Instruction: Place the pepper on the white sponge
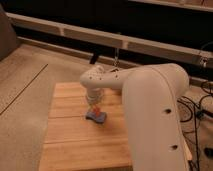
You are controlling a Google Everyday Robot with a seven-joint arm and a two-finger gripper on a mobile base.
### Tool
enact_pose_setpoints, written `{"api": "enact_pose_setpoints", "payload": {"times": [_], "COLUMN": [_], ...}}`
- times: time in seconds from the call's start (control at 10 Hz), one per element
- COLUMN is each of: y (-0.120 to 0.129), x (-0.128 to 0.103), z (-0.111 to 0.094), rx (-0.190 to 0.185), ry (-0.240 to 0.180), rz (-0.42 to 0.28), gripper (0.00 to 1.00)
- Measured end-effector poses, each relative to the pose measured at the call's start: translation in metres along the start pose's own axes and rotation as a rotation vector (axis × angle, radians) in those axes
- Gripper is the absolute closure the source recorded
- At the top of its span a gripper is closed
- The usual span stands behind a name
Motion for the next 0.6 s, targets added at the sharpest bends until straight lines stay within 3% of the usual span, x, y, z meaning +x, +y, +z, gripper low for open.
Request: {"api": "enact_pose_setpoints", "payload": {"times": [0.4, 0.6], "y": [0.026, 0.025], "x": [0.004, 0.007], "z": [-0.013, -0.013], "rx": [-0.046, -0.049], "ry": [-0.019, -0.017], "rz": [0.004, 0.010], "gripper": [0.20, 0.20]}}
